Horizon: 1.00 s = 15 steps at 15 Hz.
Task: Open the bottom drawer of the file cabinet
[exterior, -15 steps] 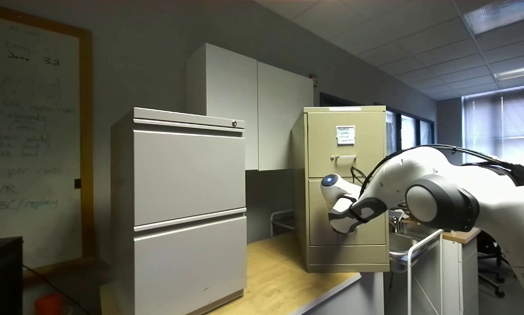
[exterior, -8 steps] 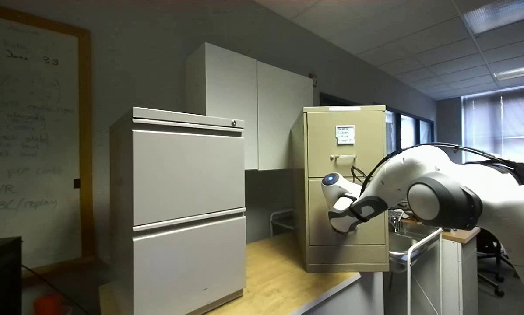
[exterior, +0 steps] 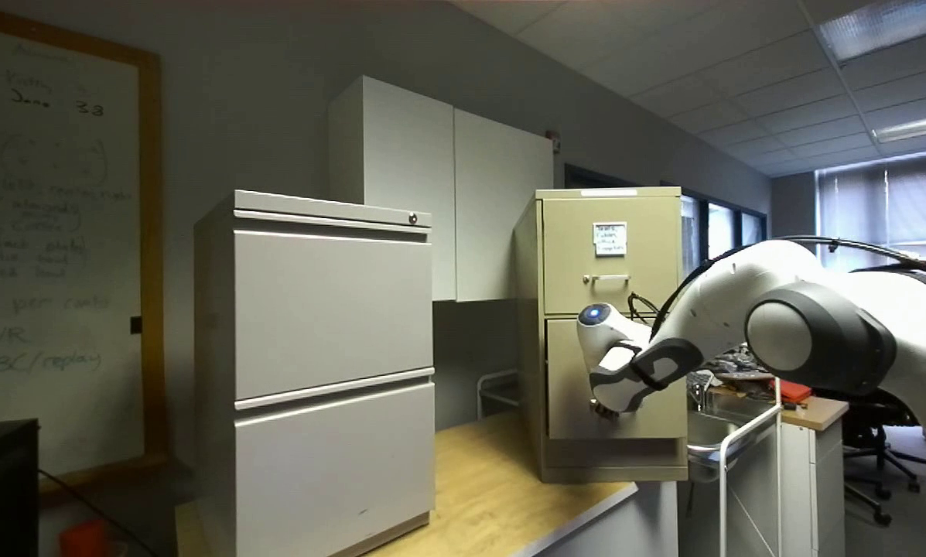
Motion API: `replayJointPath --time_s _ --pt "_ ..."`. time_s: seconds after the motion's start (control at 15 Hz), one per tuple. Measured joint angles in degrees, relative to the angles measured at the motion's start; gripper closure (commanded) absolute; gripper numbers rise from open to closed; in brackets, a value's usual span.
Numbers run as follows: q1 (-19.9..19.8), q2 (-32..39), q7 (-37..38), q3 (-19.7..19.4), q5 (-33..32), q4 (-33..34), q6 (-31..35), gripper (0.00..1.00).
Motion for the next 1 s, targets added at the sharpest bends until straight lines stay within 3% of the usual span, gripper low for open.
replayJointPath --time_s 0.6,1.0 --pt "0.47 -10.72 -3.61 1.59 0.0 -12.6 -1.06 0.95" --pt "0.89 -19.46 -10.7 3.51 2.25 -21.21 -5.53 0.95"
